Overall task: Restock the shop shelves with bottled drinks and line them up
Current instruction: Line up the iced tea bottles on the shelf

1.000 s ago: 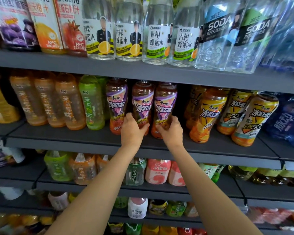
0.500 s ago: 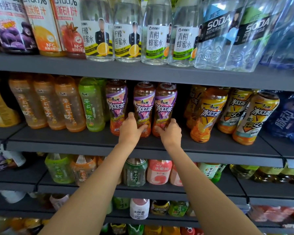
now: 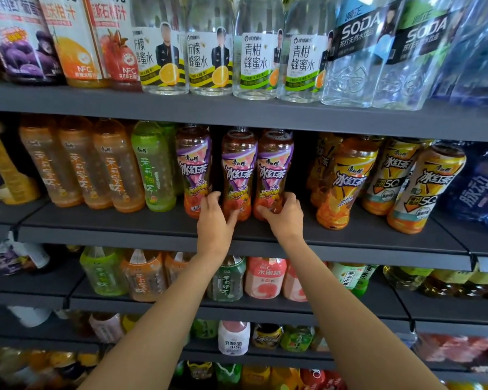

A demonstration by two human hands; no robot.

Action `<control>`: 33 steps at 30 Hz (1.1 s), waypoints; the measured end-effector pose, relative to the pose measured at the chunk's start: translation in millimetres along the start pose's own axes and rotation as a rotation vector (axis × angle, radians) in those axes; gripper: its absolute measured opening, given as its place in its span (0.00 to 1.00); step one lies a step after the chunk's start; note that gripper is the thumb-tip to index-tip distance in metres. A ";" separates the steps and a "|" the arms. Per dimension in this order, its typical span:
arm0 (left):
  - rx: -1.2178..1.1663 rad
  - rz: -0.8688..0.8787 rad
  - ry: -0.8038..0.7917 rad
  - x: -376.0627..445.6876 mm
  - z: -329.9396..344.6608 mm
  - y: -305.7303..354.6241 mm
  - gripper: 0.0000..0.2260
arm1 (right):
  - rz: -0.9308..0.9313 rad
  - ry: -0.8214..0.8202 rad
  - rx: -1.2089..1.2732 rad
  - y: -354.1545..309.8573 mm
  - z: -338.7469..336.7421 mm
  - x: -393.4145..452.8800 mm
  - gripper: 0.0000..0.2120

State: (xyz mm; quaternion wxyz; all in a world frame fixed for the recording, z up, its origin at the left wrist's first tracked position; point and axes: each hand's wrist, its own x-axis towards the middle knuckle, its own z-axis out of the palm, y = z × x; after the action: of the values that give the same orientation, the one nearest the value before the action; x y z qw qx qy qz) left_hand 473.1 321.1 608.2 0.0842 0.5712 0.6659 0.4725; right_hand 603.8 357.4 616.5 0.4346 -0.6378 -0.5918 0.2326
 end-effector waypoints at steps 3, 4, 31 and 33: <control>0.007 -0.015 -0.041 0.3 2.6 0.9 0.25 | -0.022 -0.032 0.019 -1.4 -1.9 2.7 0.28; 0.023 -0.027 -0.056 1.6 3.9 2.8 0.26 | -0.022 -0.053 0.023 -2.4 -2.6 3.7 0.27; -0.078 -0.186 0.146 26.7 -33.7 -35.4 0.31 | -0.324 0.174 -0.074 -43.3 39.2 -38.9 0.24; -0.081 -0.175 0.078 35.1 -31.2 -39.1 0.33 | -0.259 0.197 -0.042 -48.8 46.7 -39.5 0.23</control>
State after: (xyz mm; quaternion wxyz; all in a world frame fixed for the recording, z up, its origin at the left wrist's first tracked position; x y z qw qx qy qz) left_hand 414.4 337.8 611.7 0.1222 0.4881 0.6963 0.5118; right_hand 531.4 328.8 624.3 0.5033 -0.5847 -0.6285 0.0985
